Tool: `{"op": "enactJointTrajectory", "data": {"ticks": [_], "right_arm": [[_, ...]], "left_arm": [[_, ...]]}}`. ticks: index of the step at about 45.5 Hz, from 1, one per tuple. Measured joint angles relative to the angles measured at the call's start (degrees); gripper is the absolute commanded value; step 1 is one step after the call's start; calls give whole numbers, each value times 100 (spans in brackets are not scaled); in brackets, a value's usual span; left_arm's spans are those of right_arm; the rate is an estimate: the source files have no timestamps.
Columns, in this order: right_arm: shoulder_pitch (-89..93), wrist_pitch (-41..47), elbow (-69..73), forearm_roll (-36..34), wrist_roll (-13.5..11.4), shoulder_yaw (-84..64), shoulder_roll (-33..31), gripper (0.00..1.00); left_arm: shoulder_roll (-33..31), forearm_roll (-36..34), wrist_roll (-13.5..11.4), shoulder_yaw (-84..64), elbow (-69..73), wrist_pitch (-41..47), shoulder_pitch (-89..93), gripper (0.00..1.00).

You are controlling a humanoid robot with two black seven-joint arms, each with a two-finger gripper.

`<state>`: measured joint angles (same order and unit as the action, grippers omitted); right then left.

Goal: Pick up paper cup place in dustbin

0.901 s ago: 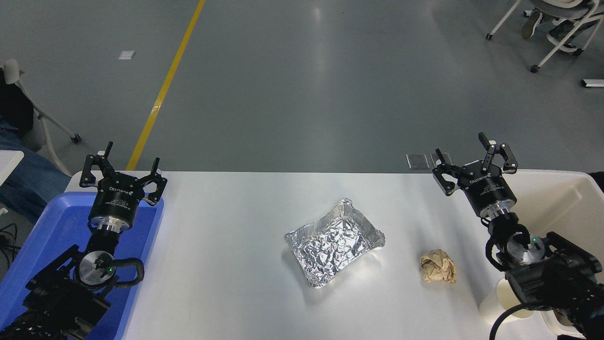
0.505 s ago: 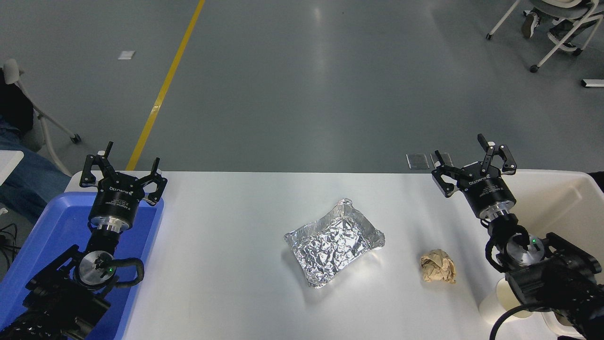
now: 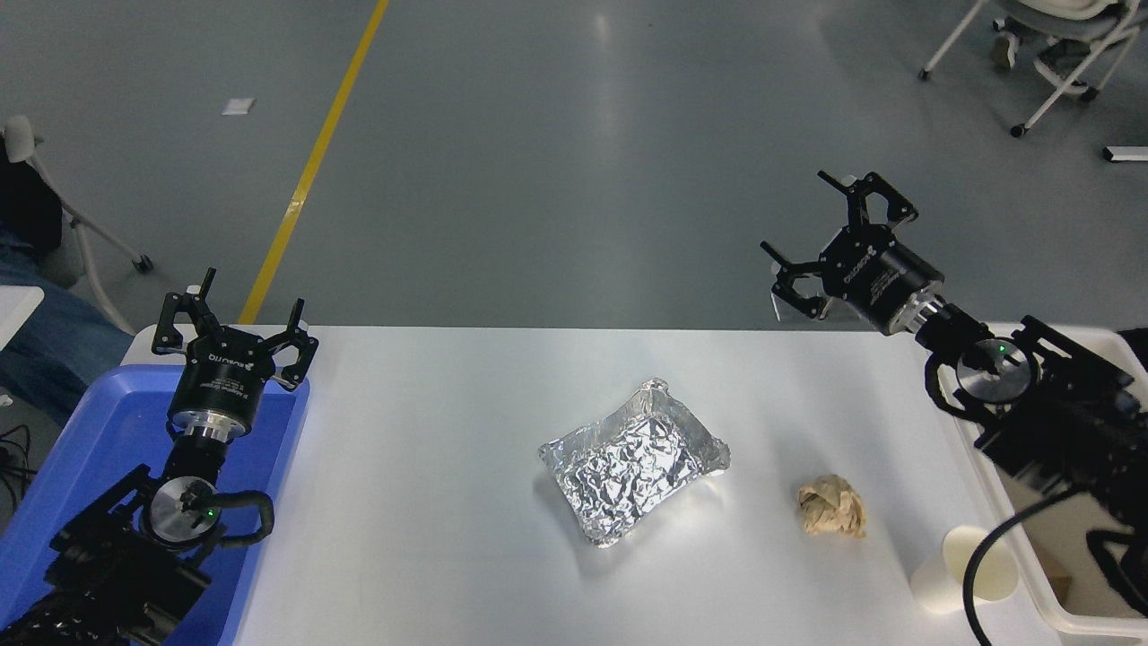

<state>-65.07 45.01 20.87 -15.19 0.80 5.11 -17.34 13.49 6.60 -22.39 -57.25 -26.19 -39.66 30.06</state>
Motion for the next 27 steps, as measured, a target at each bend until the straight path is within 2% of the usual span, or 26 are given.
{"op": "enactJointTrajectory", "data": {"ticks": [9, 18, 27], "right_arm": [[-1327, -1, 880, 903, -15, -1750, -251, 100], [-3132, 0, 2734, 2160, -17, -3752, -369, 100], [-4620, -1, 4205, 2508, -8, -5407, -92, 100]], "left_arm": [[4, 4, -1, 2, 0, 7, -1, 100], [5, 6, -2, 3, 1, 10, 0, 100], [1, 3, -2, 3, 0, 4, 1, 100]]}}
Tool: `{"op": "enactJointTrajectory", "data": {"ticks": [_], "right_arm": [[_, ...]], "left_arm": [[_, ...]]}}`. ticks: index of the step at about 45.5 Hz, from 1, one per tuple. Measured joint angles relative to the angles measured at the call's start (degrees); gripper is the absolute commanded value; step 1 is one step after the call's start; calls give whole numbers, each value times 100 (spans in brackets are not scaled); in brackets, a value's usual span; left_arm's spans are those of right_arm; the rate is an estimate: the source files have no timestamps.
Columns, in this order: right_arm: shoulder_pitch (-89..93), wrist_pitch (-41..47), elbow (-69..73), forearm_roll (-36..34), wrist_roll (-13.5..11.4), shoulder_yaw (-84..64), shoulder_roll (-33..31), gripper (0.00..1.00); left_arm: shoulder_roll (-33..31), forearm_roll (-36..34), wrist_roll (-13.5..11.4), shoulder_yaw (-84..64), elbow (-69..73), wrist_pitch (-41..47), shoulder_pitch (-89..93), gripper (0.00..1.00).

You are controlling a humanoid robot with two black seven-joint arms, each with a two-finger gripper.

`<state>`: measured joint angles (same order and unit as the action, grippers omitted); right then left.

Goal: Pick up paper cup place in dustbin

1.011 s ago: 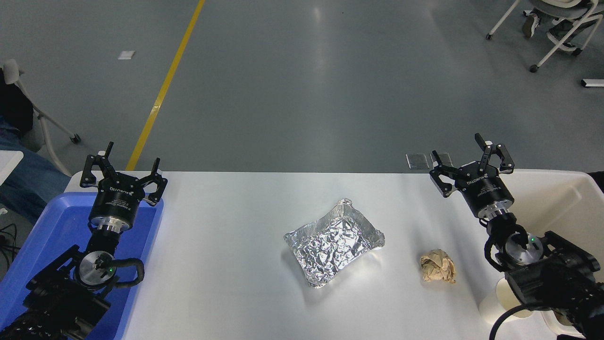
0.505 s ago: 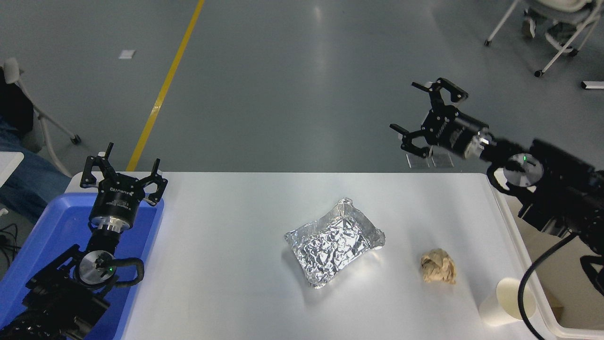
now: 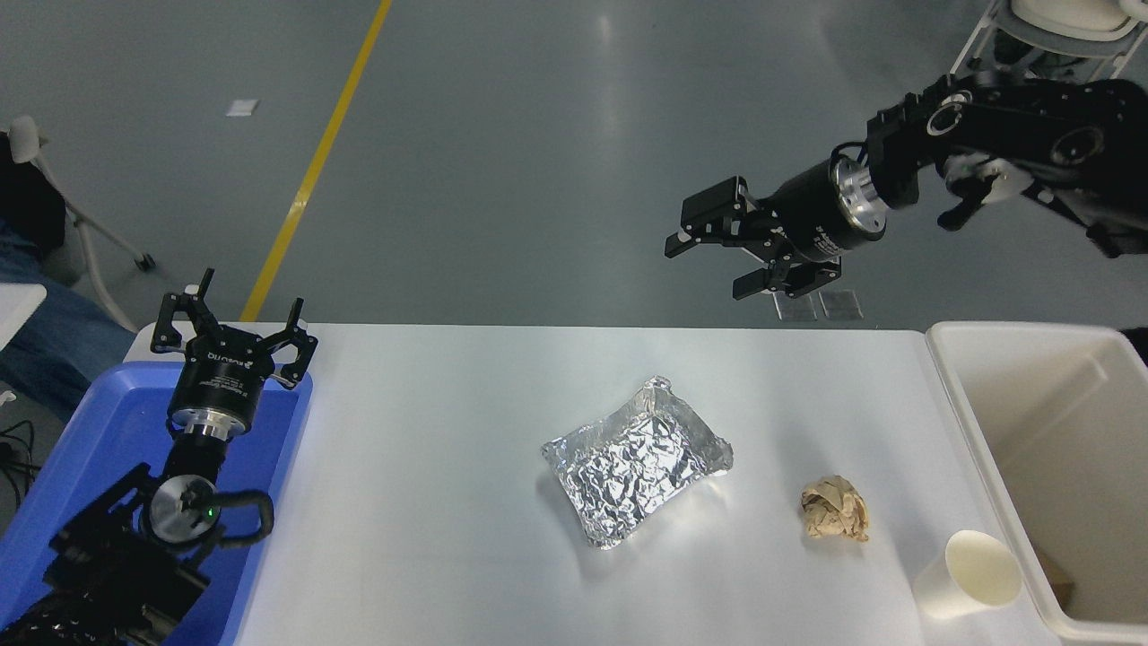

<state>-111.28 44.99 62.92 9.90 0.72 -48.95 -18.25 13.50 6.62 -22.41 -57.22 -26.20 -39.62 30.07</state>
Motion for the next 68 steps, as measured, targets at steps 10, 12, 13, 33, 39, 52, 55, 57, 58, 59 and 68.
{"op": "enactJointTrajectory", "data": {"ticks": [10, 12, 13, 33, 39, 52, 55, 57, 58, 59, 68], "right_arm": [[-1344, 0, 1270, -424, 7, -1172, 239, 100], [-1601, 1, 1493, -541, 8, -1281, 272, 100], [-1707, 1, 1588, -586, 9, -1359, 285, 100], [-2978, 1, 2597, -1077, 7, -2040, 398, 100], [-3076, 1, 2678, -1130, 6, -2076, 412, 100], [-3121, 1, 2747, -1103, 0, -2123, 368, 100], [-3105, 1, 2754, -1003, -1, -2138, 268, 100], [-3077, 0, 2760, -878, -4, -2175, 159, 100], [-3065, 1, 2760, -814, -4, -2196, 109, 100], [-3046, 0, 2762, -704, -3, -2230, 28, 100], [-2680, 0, 2764, 323, -1, -2503, -871, 100]], "left_arm": [[-1, -1, 0, 0, -1, -3, 0, 100], [-1, -1, 0, 0, 1, -4, 0, 100], [-2, 1, 0, 0, -1, -4, 0, 100], [2, 5, -2, 0, 1, 2, -1, 100], [3, 6, -7, 0, 1, 7, -1, 100], [3, 7, -9, 0, 1, 7, -1, 100], [3, 9, -11, 0, 1, 7, -1, 100], [2, 10, -13, 0, 1, 7, -1, 100], [2, 10, -13, 0, 1, 7, -1, 100], [2, 10, -14, 0, 0, 7, -2, 100], [3, 10, -16, 0, 2, 7, -2, 100]]}}
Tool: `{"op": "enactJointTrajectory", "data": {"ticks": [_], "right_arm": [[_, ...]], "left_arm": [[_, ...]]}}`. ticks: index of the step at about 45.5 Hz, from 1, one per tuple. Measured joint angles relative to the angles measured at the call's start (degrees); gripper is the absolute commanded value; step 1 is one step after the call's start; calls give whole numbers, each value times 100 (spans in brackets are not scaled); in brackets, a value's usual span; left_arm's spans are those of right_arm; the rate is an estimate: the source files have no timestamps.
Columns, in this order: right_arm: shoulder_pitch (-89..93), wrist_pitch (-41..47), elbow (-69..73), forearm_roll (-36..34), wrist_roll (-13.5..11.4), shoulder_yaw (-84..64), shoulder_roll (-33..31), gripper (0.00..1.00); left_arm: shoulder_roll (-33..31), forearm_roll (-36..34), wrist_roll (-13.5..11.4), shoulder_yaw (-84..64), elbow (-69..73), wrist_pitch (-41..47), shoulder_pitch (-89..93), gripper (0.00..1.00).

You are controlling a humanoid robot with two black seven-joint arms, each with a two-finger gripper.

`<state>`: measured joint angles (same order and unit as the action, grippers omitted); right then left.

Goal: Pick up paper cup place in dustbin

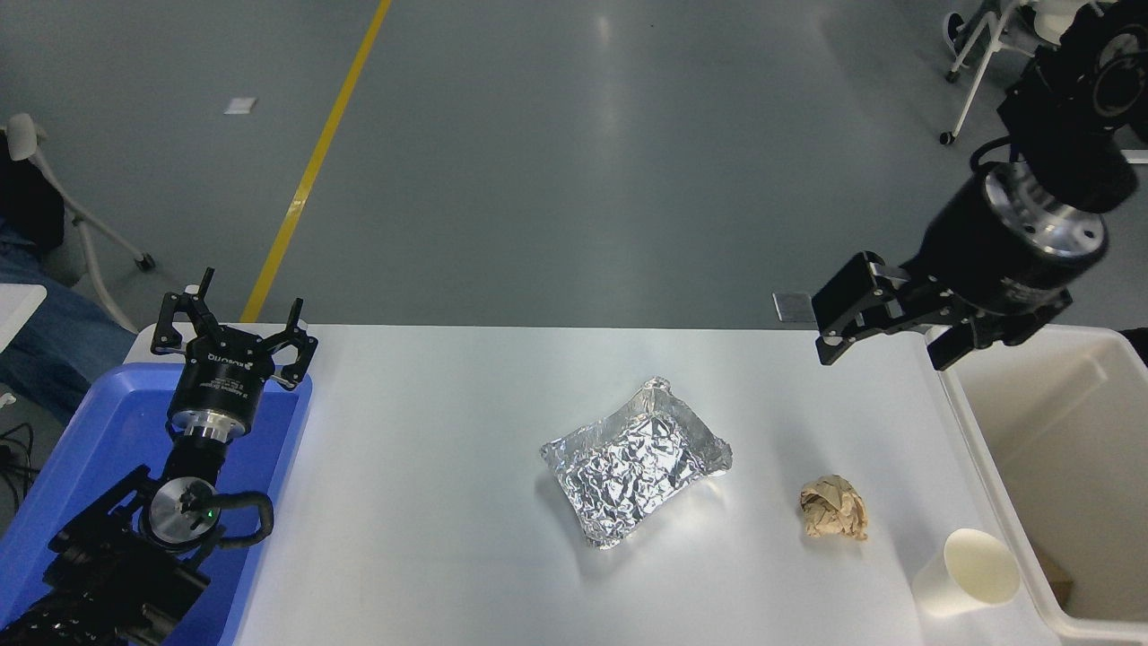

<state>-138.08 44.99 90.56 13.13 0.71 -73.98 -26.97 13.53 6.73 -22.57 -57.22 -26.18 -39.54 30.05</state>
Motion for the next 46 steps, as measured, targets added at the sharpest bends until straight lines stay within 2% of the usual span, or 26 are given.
{"op": "enactJointTrajectory", "data": {"ticks": [13, 21, 31, 42, 44, 46], "right_arm": [[1044, 1, -160, 2036, 11, -63, -1781, 100], [2235, -196, -473, 2674, 15, 531, -2591, 100], [4134, -736, -1061, 3115, 16, 1878, -2952, 100], [5665, -1266, -1670, 3310, 9, 2953, -2860, 100], [5862, -1357, -1769, 3342, 10, 3056, -2819, 95], [6078, -1464, -1877, 3391, 10, 3161, -2774, 85]], "left_arm": [[-1, -6, -1, 0, -1, 0, 2, 100], [1, -4, -2, 0, -1, 0, 2, 100], [1, -5, -1, 0, -1, 0, 1, 100], [0, -5, -1, 0, -1, 0, 1, 100], [0, -5, -1, 0, -1, 0, 1, 100], [0, -4, -1, 0, -1, 0, 1, 100]]}}
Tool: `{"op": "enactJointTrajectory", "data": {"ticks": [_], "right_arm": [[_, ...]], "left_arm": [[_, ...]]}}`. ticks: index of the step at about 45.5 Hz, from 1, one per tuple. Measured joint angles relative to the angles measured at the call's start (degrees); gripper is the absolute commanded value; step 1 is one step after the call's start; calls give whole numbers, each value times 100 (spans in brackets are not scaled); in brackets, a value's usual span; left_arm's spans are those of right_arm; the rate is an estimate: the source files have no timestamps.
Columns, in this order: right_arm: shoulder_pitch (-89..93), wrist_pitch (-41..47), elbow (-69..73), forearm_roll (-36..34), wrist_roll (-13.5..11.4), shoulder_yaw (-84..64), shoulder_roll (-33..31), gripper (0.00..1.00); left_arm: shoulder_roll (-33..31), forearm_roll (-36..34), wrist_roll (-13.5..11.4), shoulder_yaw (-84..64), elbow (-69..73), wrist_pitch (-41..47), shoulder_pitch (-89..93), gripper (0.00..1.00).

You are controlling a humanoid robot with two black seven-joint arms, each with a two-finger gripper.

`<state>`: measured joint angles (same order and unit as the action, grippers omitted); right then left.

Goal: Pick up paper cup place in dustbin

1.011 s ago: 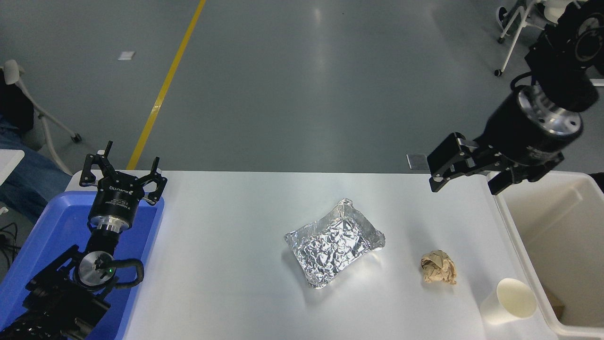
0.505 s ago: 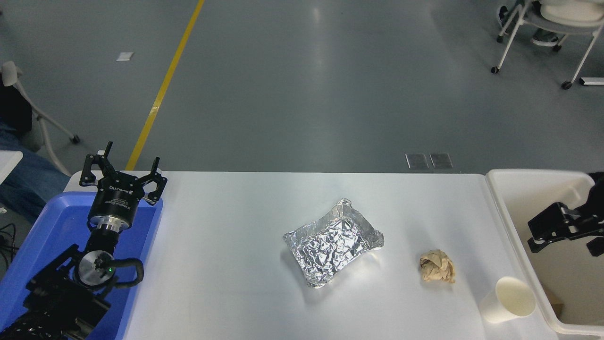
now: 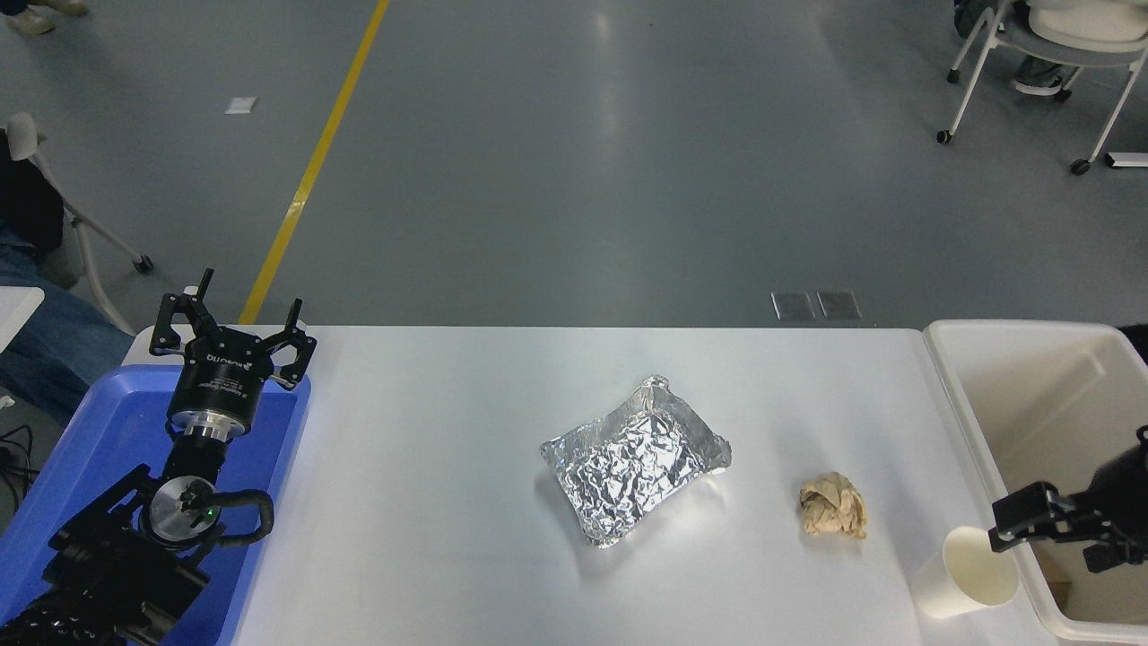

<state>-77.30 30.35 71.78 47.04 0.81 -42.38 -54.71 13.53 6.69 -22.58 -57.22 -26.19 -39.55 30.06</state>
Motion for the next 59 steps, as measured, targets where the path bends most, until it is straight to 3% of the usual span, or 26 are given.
{"op": "enactJointTrajectory", "data": {"ticks": [5, 13, 15, 16, 44, 59], "right_arm": [[476, -246, -219, 106, 4, 268, 89, 54], [1012, -452, -429, 189, 23, 624, 205, 29], [1108, -487, -476, 198, 29, 696, 230, 6], [1144, -499, -495, 202, 30, 723, 239, 0], [1499, -492, -616, 204, 89, 1187, 308, 0], [436, 391, -134, 204, 76, 1117, -290, 0]], "left_arm": [[0, -1, 0, 0, 0, 0, 0, 100], [0, -1, 1, 0, 0, -1, 4, 100], [0, -1, 2, 0, 0, -4, 5, 100], [0, -1, 3, 0, 0, -6, 5, 100], [0, -1, 10, 2, 0, -14, 8, 100], [0, -7, 16, 7, -2, -18, 9, 100]]}}
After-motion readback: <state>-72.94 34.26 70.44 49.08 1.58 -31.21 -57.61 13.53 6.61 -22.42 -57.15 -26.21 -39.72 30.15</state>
